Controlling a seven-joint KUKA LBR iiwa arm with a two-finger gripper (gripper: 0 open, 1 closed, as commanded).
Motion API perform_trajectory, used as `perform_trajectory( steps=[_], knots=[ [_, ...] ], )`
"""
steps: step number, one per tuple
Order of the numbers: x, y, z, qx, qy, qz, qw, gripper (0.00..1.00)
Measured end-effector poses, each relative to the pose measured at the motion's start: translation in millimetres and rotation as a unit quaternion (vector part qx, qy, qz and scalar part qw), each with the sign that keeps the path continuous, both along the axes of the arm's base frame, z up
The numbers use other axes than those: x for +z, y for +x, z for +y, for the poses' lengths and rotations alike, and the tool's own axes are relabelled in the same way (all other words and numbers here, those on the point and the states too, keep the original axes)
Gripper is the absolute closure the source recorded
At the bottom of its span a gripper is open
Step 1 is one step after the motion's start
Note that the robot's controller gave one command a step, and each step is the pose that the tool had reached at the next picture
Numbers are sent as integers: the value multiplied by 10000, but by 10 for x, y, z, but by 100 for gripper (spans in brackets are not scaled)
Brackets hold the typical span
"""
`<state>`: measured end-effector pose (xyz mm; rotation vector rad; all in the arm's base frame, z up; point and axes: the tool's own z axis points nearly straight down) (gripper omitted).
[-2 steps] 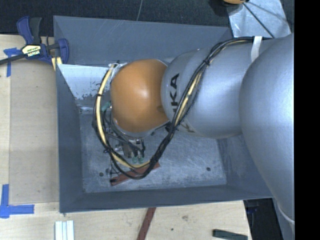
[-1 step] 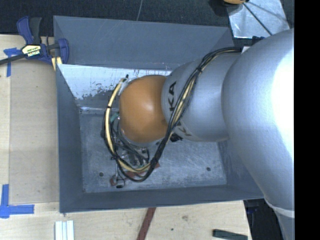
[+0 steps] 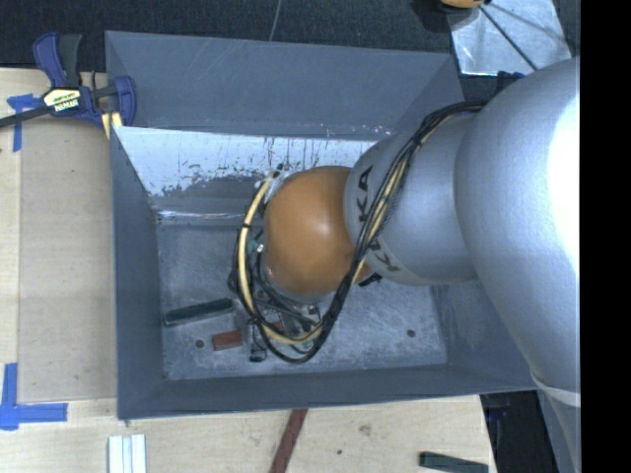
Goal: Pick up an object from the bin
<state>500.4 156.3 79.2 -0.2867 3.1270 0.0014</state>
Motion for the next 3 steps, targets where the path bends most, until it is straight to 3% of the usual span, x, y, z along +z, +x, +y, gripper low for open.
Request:
perform_trajectory(
  steps=[1,2,3],
  knots=[
    [-2,-1,-3,-3,-2,4,10000,0],
    [-2,-2,-1,-4,-1,8,10000,100],
    [-2,-2,-1,-4,-1,8,10000,100]
  ],
)
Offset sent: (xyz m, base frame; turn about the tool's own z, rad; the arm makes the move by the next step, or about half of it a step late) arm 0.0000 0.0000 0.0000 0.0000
